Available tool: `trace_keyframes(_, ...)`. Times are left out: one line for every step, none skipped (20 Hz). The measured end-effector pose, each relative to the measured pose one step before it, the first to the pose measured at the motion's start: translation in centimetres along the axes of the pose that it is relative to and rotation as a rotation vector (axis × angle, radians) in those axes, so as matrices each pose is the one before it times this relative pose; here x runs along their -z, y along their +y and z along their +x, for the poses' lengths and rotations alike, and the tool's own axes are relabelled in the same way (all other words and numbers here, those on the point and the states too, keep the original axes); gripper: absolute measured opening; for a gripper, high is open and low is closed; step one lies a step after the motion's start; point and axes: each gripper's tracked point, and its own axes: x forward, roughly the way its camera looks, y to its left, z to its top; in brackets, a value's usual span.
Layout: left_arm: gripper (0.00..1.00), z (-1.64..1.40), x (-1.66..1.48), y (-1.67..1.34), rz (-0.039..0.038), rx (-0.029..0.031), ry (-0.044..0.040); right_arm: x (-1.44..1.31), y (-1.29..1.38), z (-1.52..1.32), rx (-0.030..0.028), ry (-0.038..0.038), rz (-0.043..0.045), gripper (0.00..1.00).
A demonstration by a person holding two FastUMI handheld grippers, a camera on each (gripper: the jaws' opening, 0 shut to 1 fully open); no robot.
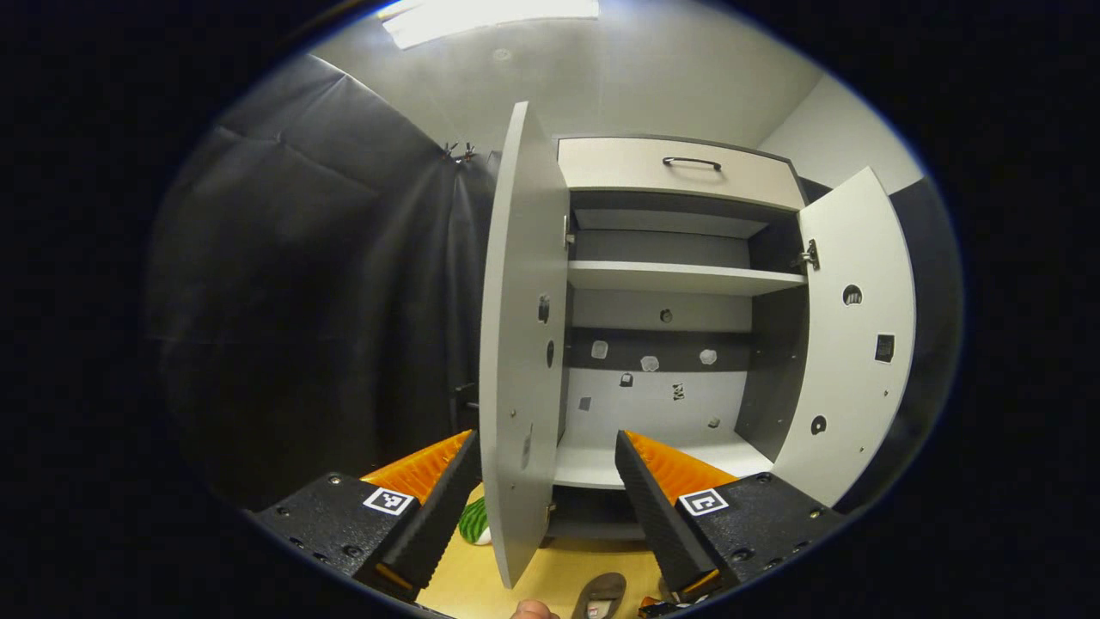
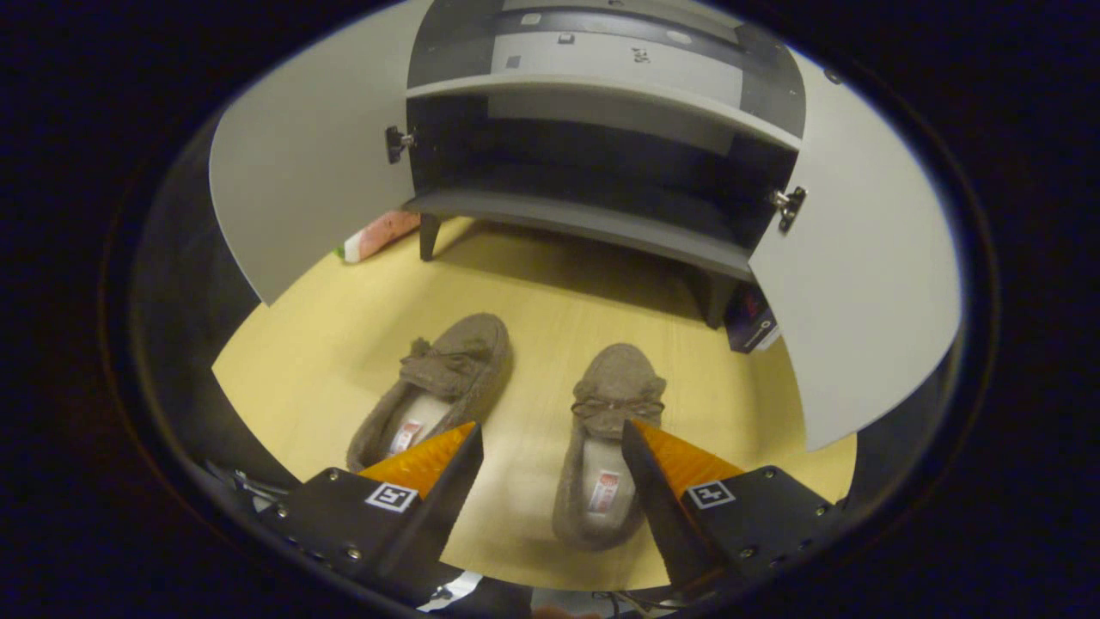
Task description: Grab one shoe with the right hand and put it into the shoe cabinet, grab the other shoe with the left hand and put it into the shoe cabinet; then close the right door with the right hand and the left door with the left hand.
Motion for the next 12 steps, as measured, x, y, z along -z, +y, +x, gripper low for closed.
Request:
trace_keyframes(0.96, -0.076, 0.162, 0.38, -0.00039, -0.00753, 0.00467, 0.817, 0.106, 0.739, 0.00225, 0.02862, -0.00269, 0.98)
trace_keyframes(0.96, -0.056, 0.075, 0.336, -0.00023, -0.00822, 0.00249, 0.817, 0.118, 0.675, -0.00014, 0.02267, 0.00186, 0.98)
trace_keyframes(0.93, 0.001, 0.09, 0.436, 0.00061, -0.00948, 0.00119, 0.561, 0.089, 0.48, -0.00038, 0.02104, 0.00196, 0.98)
trace_keyframes(0.93, 0.047, 0.049, 0.36, 0.00096, -0.01006, 0.00265, 0.668, 0.129, 0.558, -0.00136, 0.01967, 0.00299, 0.98)
trace_keyframes(0.96, -0.047, 0.094, 0.401, -0.00006, -0.00908, 0.00091, 0.445, 0.111, 0.367, -0.00372, 0.01479, 0.00333, 0.98)
trace_keyframes(0.96, 0.11, -0.007, 0.276, -0.00084, -0.00806, 0.00088, 0.421, 0.076, 0.414, -0.00101, 0.01453, 0.00082, 0.98)
trace_keyframes(0.96, -0.006, 0.063, 0.23, -0.00077, -0.00634, 0.00163, 0.334, 0.079, 0.345, -0.00233, 0.01492, 0.00082, 0.98)
trace_keyframes(0.96, 0.03, 0.083, 0.243, -0.00084, -0.00557, 0.00237, 0.314, 0.089, 0.294, -0.00328, 0.01111, 0.003, 0.98)
trace_keyframes(0.96, 0.01, 0.142, 0.104, -0.0003, -0.00414, 0.00206, -0.093, 0.004, 0.122, -0.0003, 0.00163, 0.00147, 0.98)
trace_keyframes(1.0, 0.108, 0.104, 0.108, -0.00013, -0.00421, 0.00267, 0.02, -0.056, 0.018, 0.00034, -0.00277, 0.00006, 0.98)
trace_keyframes(0.98, 0.074, 0.15, 0.095, -0.00047, -0.00331, 0.00502, -0.096, -0.021, 0.08, -0.00061, 0.0004, 0.00045, 0.98)
trace_keyframes(0.96, -0.042, 0.13, 0.019, -0.00146, -0.00134, 0.00474, 0.094, -0.019, -0.02, 0.00096, 0.00194, 0.00174, 0.98)
